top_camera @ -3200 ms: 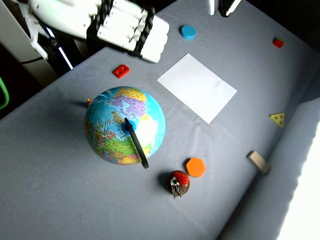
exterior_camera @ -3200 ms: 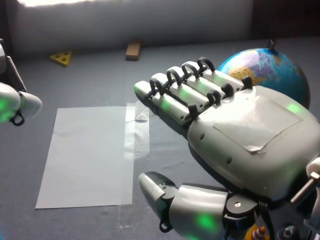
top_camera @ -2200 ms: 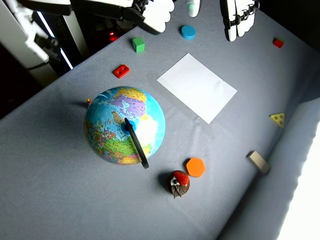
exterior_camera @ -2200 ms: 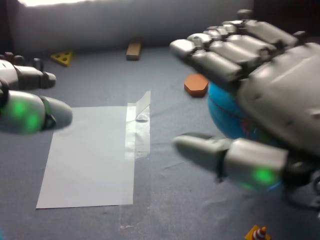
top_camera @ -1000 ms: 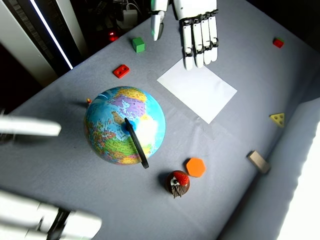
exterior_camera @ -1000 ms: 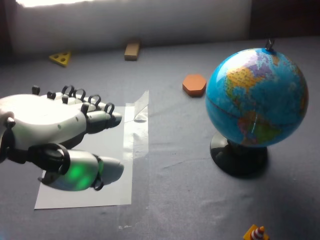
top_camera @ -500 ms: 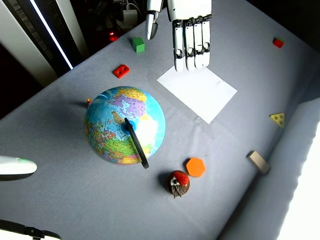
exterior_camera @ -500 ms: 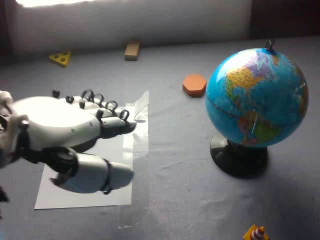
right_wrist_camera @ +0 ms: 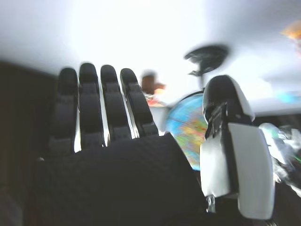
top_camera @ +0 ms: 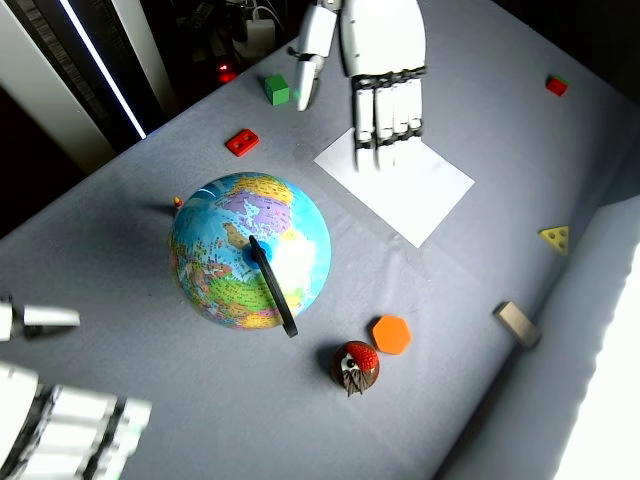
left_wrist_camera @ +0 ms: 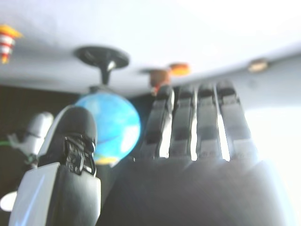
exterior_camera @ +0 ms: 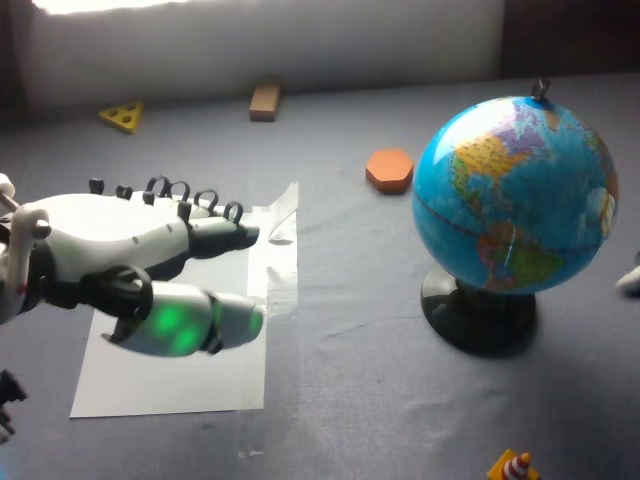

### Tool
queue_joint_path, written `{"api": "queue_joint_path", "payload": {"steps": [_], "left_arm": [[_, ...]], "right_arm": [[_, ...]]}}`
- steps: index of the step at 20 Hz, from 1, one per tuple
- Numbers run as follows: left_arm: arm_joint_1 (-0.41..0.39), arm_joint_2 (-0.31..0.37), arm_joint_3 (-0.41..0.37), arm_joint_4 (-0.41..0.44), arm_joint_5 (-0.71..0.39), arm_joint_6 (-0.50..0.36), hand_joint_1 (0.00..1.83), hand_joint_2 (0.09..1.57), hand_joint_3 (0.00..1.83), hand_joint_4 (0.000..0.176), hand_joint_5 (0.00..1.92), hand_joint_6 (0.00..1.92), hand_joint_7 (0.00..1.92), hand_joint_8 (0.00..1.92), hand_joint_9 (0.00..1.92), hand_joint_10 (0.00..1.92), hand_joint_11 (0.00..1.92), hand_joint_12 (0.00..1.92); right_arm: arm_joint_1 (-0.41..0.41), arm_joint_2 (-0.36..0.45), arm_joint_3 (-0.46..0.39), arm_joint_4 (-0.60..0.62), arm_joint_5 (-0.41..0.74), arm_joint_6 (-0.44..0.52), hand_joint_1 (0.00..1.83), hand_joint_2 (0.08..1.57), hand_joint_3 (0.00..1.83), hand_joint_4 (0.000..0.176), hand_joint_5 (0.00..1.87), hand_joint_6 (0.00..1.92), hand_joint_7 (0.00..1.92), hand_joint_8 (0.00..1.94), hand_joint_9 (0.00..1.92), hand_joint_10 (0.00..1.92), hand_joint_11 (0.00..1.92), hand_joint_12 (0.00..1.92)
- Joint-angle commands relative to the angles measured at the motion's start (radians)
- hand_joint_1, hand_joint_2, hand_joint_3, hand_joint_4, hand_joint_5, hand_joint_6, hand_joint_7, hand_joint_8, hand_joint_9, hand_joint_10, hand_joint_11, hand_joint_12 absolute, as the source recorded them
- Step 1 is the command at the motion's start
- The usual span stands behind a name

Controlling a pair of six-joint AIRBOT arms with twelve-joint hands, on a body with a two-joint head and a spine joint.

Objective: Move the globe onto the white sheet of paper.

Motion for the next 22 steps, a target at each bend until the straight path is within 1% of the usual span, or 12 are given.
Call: {"api": "queue_joint_path", "payload": {"steps": [1, 3, 4, 7, 9, 11, 13, 14, 15, 17, 18, 22], "left_arm": [[-0.013, -0.001, 0.006, -0.028, -0.041, 0.052, 0.00, 1.24, 0.00, 0.043, 0.07, 0.00, 0.02, 0.00, 0.00, 0.00, 0.00, 0.05], [-0.030, 0.001, 0.017, -0.269, -0.045, 0.344, 0.00, 1.24, 0.00, 0.043, 0.07, 0.00, 0.02, 0.00, 0.00, 0.00, 0.00, 0.02], [-0.043, 0.001, 0.033, -0.486, -0.074, 0.596, 0.00, 1.24, 0.00, 0.043, 0.07, 0.00, 0.02, 0.00, 0.00, 0.00, 0.00, 0.01], [-0.027, 0.004, 0.067, -0.970, -0.179, 1.124, 0.00, 1.24, 0.00, 0.043, 0.06, 0.00, 0.02, 0.00, 0.00, 0.00, 0.00, 0.01], [-0.002, 0.016, 0.066, -1.283, -0.285, 1.435, 0.00, 1.24, 0.00, 0.043, 0.06, 0.00, 0.02, 0.00, 0.00, 0.00, 0.00, 0.01], [0.055, 0.023, 0.050, -1.498, -0.439, 1.620, 0.00, 1.24, 0.00, 0.043, 0.06, 0.00, 0.02, 0.00, 0.00, 0.00, 0.00, 0.01], [0.103, 0.045, 0.013, -1.752, -0.535, 1.787, 0.00, 1.24, 0.00, 0.043, 0.06, 0.00, 0.02, 0.00, 0.00, 0.00, 0.00, 0.02], [0.119, 0.054, -0.012, -1.824, -0.564, 1.869, 0.00, 1.24, 0.00, 0.043, 0.06, 0.00, 0.02, 0.00, 0.00, 0.00, 0.00, 0.02], [0.134, 0.058, -0.030, -1.853, -0.571, 1.908, 0.00, 1.24, 0.00, 0.043, 0.06, 0.00, 0.02, 0.00, 0.00, 0.00, 0.00, 0.02], [0.168, 0.059, -0.062, -1.833, -0.594, 1.905, 0.00, 1.24, 0.00, 0.043, 0.06, 0.00, 0.02, 0.00, 0.00, 0.00, 0.00, 0.02], [0.206, 0.059, -0.089, -1.832, -0.648, 1.894, 0.00, 1.24, 0.00, 0.043, 0.06, 0.00, 0.02, 0.00, 0.00, 0.00, 0.00, 0.02], [0.311, 0.050, -0.159, -1.914, -0.832, 1.960, 0.00, 1.24, 0.00, 0.043, 0.06, 0.00, 0.02, 0.00, 0.00, 0.00, 0.00, 0.02]], "right_arm": [[-0.003, 0.000, 0.018, 0.049, -0.047, -0.079, 0.00, 1.14, 0.00, 0.000, 0.11, 0.00, 0.15, 0.00, 0.19, 0.00, 0.00, 0.37], [-0.030, -0.034, 0.043, 0.137, -0.051, -0.239, 0.00, 1.14, 0.00, 0.000, 0.11, 0.00, 0.15, 0.00, 0.19, 0.00, 0.00, 0.37], [-0.043, -0.054, 0.068, 0.227, -0.055, -0.343, 0.00, 1.14, 0.00, 0.000, 0.13, 0.01, 0.16, 0.01, 0.19, 0.00, 0.00, 0.37], [-0.041, -0.102, 0.137, 0.352, 0.015, -0.490, 0.00, 1.14, 0.00, 0.000, 0.11, 0.00, 0.16, 0.00, 0.19, 0.00, 0.00, 0.37], [-0.084, -0.123, 0.169, 0.518, 0.083, -0.709, 0.00, 1.14, 0.00, 0.000, 0.11, 0.00, 0.16, 0.00, 0.19, 0.00, 0.00, 0.38], [-0.105, -0.142, 0.194, 0.600, 0.161, -0.887, 0.00, 1.14, 0.00, 0.000, 0.11, 0.00, 0.16, 0.00, 0.19, 0.00, 0.00, 0.38], [-0.137, -0.178, 0.235, 0.642, 0.203, -0.959, 0.00, 1.14, 0.00, 0.000, 0.11, 0.00, 0.16, 0.00, 0.19, 0.00, 0.00, 0.40], [-0.143, -0.196, 0.261, 0.642, 0.209, -0.961, 0.00, 1.14, 0.00, 0.000, 0.11, 0.00, 0.16, 0.00, 0.19, 0.00, 0.00, 0.40], [-0.150, -0.213, 0.284, 0.642, 0.222, -0.962, 0.00, 1.14, 0.00, 0.000, 0.11, 0.00, 0.16, 0.00, 0.20, 0.00, 0.00, 0.40], [-0.162, -0.245, 0.329, 0.654, 0.249, -1.003, 0.00, 1.14, 0.00, 0.000, 0.11, 0.00, 0.16, 0.00, 0.20, 0.00, 0.00, 0.41], [-0.176, -0.274, 0.365, 0.698, 0.268, -1.079, 0.00, 1.14, 0.00, 0.000, 0.12, 0.00, 0.16, 0.00, 0.20, 0.00, 0.00, 0.41], [-0.198, -0.354, 0.476, 0.710, 0.334, -1.099, 0.00, 1.15, 0.00, 0.000, 0.13, 0.01, 0.16, 0.00, 0.20, 0.00, 0.00, 0.40]]}}
